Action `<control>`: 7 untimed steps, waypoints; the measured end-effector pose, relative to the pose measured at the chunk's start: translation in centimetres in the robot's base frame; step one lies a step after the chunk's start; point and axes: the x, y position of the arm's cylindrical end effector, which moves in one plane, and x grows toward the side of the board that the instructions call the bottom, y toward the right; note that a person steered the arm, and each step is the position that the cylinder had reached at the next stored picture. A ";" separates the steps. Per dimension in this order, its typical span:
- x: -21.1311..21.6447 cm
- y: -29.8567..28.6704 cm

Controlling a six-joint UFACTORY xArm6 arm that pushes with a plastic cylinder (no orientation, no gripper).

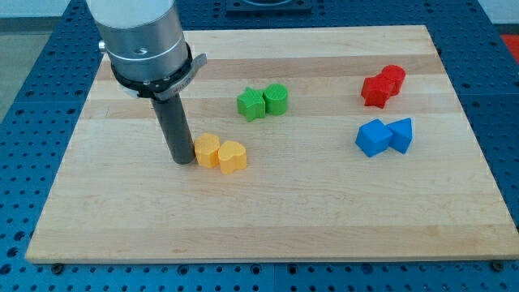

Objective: Separate the yellow blocks from each other

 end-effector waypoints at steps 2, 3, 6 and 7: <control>0.7 -0.2; 2.9 -0.2; 2.0 7.3; 2.1 10.8</control>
